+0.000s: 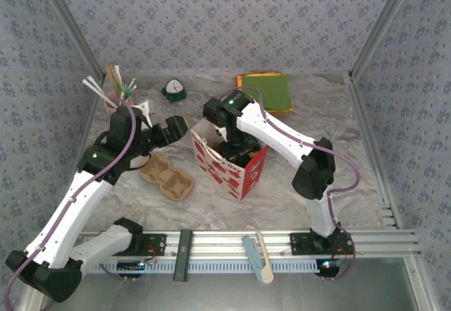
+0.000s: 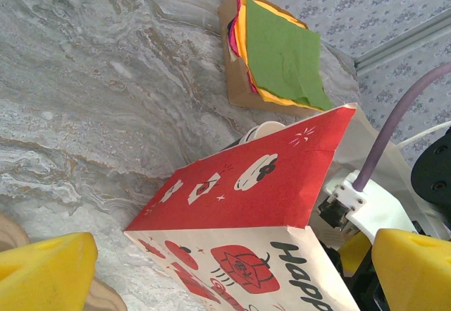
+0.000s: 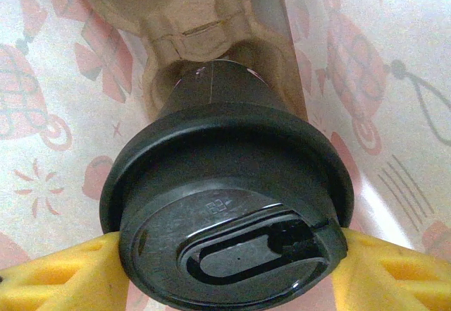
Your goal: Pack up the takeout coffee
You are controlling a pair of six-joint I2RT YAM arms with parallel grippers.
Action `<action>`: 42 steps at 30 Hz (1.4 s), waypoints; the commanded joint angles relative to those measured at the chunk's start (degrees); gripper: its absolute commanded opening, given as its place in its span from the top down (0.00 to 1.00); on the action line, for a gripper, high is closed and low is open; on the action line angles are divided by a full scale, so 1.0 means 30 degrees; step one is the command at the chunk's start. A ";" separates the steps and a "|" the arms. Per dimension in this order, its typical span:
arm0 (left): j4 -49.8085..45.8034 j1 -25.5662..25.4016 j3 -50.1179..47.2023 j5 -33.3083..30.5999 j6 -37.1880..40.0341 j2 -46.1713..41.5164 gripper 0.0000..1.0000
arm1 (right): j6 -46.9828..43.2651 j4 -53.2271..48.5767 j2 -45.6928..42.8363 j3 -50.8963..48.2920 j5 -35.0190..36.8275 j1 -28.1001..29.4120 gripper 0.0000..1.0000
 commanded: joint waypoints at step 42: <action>0.0573 0.0077 0.0341 0.0367 0.0304 0.0465 0.00 | -0.0061 -0.0796 -0.0109 -0.0048 0.0171 -0.0340 0.31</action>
